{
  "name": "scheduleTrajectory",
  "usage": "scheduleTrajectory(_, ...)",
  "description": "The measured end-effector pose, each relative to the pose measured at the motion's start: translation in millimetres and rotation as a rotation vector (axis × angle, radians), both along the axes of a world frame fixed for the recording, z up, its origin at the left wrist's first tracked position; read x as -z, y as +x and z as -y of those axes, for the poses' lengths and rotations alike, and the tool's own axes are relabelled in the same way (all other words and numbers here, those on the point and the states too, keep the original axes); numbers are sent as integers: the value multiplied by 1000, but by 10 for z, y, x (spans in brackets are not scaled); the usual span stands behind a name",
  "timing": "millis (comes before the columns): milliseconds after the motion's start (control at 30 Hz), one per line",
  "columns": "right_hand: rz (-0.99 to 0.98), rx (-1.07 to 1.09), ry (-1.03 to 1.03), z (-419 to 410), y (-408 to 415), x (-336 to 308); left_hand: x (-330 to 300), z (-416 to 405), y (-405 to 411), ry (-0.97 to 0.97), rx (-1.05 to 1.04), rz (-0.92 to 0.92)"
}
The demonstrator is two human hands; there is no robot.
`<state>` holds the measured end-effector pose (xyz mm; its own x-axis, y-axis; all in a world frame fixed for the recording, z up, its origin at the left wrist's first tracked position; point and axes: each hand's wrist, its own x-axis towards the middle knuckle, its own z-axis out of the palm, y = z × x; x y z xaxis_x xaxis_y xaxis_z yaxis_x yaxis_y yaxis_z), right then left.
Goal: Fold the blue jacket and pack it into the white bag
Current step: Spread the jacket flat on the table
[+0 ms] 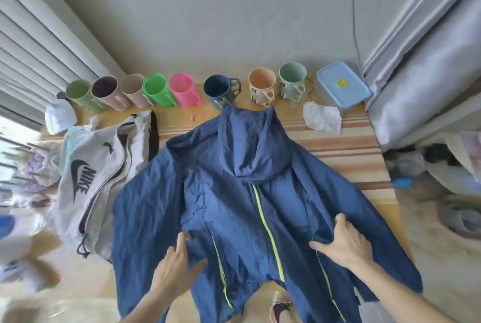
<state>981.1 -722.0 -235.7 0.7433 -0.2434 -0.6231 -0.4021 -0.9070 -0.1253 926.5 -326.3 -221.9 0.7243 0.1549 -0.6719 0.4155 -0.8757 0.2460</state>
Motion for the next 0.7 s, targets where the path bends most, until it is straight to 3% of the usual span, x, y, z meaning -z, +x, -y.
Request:
scheduleTrajectory(133,108,59,195,128,-102,206,59,61,18,-105,-88,99)
scheduleTrajectory(233,227,232,209,387,-34,189,60,-86,-48,-26,-104,144)
scheduleTrajectory(333,225,375,245,590,-124,137,47,-260,-263,3,-147,206)
scheduleTrajectory(500,185,553,382,496,-536,61,40,-184,-608,-258,-306,120)
scheduleTrajectory(600,69,494,381,449,-770,163,159,-233,-781,-295,-256,53)
scheduleTrajectory(700,197,450,343,595,-774,188,104,-400,-801,-399,-386,74)
